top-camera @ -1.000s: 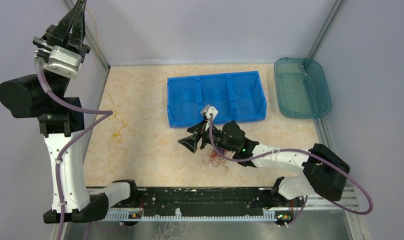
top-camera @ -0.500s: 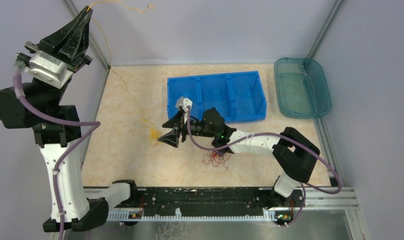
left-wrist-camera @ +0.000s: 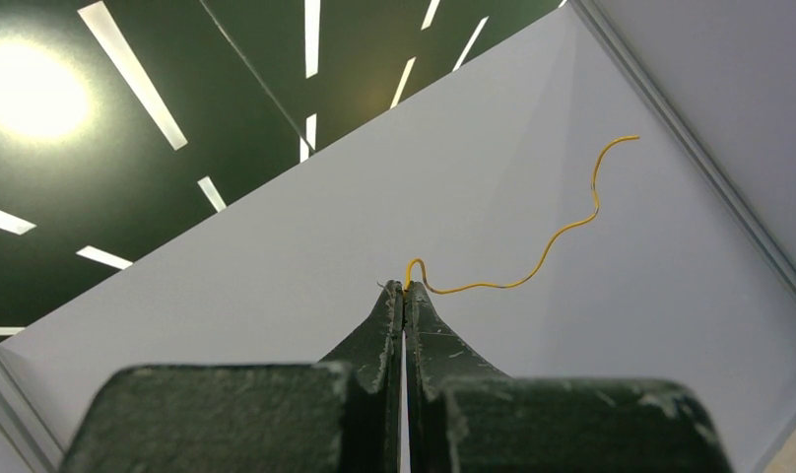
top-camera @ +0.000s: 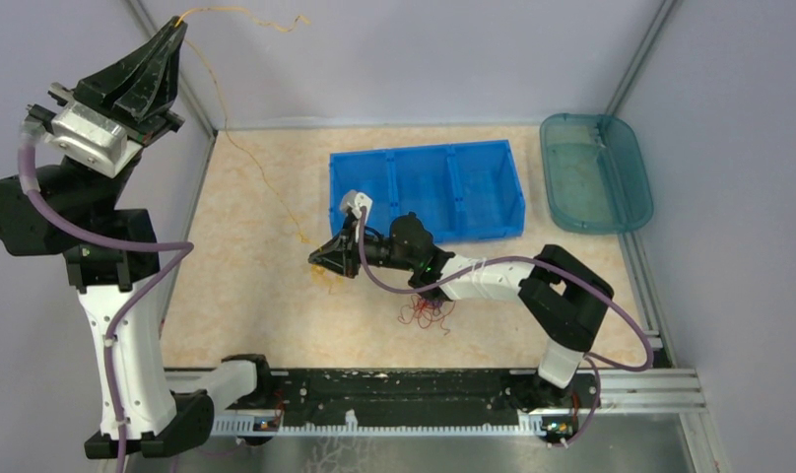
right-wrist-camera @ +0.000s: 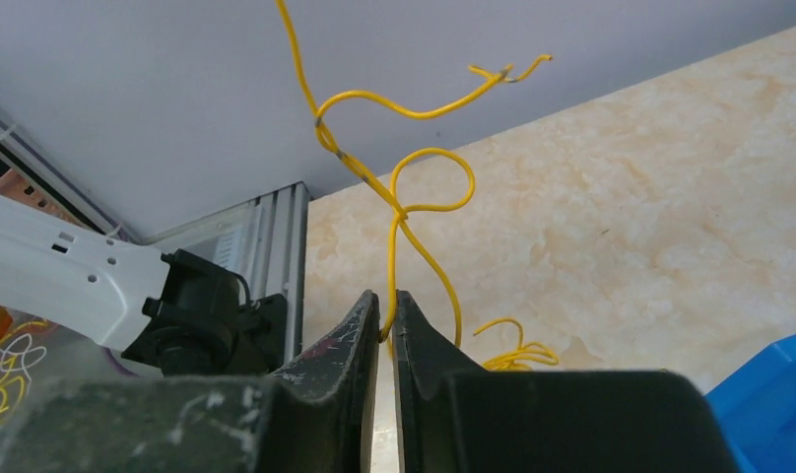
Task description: Untangle the cables
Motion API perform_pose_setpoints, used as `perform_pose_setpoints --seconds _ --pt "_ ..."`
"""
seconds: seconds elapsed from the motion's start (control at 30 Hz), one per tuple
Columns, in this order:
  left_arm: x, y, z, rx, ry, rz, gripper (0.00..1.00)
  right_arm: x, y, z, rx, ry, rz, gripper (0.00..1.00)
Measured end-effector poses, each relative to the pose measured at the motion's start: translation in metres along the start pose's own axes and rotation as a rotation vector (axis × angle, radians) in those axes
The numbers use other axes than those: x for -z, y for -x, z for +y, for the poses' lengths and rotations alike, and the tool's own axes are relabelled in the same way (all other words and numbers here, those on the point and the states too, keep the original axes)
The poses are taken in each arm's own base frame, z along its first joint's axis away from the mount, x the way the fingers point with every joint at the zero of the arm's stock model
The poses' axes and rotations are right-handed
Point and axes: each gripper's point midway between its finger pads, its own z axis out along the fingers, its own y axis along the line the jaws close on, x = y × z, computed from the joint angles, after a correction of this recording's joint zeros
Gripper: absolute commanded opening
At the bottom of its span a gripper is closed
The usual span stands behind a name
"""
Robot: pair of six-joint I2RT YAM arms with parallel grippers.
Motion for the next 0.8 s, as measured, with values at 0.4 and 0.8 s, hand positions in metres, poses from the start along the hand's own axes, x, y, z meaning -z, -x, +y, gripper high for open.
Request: perform_pose_setpoints --seconds 0.4,0.8 --pt "0.002 0.019 -0.002 -0.033 -0.014 -0.035 0.00 0.005 -0.010 0.000 -0.037 -0.010 0.008 0.00" --pt "-0.009 0.064 0.051 -0.160 0.202 -0.162 0.00 0.030 -0.072 0.004 -0.125 -0.052 0.099 0.00"
